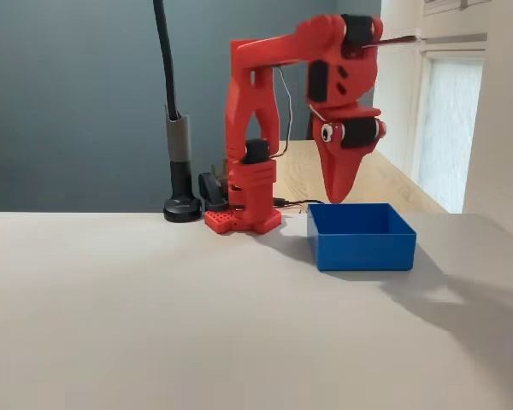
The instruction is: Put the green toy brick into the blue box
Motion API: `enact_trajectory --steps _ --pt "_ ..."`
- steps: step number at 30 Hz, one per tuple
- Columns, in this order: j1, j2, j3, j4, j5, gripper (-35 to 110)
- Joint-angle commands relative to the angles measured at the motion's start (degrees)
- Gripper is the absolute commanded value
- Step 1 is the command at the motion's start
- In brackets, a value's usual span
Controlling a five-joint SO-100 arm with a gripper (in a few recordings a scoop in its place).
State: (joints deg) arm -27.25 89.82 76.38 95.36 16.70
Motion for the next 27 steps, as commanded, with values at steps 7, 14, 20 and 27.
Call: enact_trajectory --steps 7,14,20,27 --pt "11.8 11.6 3.2 1.0 -3.3 0" --pt "16.5 23.3 15.6 -4.7 -4.8 0" --pt "20.1 36.1 31.2 -15.2 -8.8 0" --pt "22.5 53.3 51.9 -25.0 -11.3 0"
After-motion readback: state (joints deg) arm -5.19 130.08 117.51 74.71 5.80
